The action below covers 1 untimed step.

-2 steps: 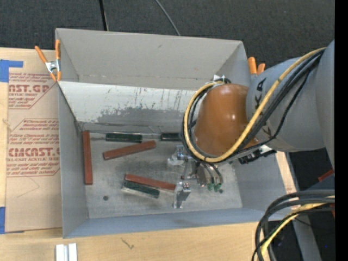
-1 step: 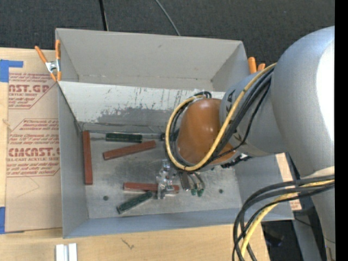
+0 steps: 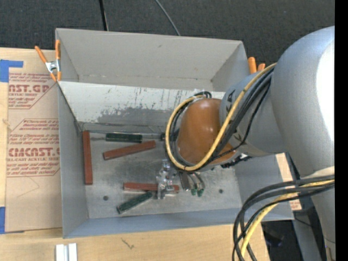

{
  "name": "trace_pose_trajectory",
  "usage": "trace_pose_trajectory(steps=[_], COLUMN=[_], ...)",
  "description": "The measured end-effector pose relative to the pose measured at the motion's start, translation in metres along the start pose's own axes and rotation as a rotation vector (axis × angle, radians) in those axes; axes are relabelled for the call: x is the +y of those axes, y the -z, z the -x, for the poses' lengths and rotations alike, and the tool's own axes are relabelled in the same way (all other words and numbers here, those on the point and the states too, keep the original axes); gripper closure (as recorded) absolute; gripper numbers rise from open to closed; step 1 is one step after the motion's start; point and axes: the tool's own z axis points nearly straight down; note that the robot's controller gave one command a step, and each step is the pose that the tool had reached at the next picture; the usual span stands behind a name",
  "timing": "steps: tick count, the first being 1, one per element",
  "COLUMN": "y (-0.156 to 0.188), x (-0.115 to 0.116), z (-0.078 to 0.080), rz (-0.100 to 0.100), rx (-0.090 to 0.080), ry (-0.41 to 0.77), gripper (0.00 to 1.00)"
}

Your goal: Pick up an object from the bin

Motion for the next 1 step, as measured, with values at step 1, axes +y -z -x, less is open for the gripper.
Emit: trace_pose_trajectory(steps=[1], y=[0.1658], x=[-0.0071], z=[-0.0096], rz=[-0.001], rx=[0.010], ry=[0.037], gripper=[1.00])
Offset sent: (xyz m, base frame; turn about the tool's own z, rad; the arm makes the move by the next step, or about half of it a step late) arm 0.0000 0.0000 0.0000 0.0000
